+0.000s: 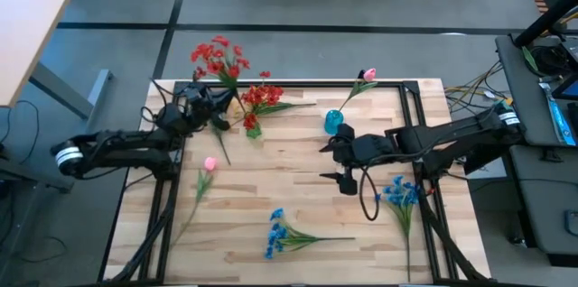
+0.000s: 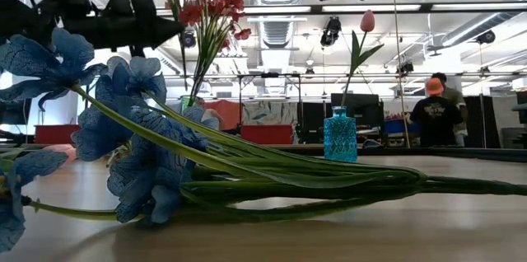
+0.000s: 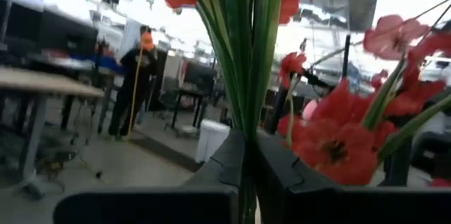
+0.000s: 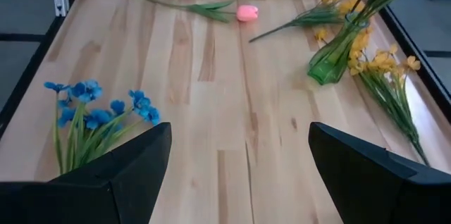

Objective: Sort flowers into vase by color
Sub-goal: Put the red flowers into the green vase

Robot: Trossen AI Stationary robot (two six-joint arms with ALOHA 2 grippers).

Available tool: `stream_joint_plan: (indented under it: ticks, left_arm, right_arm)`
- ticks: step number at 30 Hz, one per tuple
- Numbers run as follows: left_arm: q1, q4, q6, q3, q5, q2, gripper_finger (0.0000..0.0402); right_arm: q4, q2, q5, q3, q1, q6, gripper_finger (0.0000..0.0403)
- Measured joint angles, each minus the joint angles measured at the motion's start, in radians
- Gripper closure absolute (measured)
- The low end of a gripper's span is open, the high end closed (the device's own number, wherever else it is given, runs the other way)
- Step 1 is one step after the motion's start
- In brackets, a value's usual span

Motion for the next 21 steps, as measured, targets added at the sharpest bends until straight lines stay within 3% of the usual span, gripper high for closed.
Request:
stream_joint_plan:
  ticks: [10,21]
  left_arm:
    - [0.000,0.035,0.137,0.000,0.001,0.086,0.0401]
    - [-0.002,0.047,0.083,0.000,0.002,0.181,0.0386]
  right_arm:
    - [0.003,0.000,0.004,-0.008,0.015,0.044,0.0076]
    - [0.005,0.000,0.005,-0.008,0.016,0.043,0.0076]
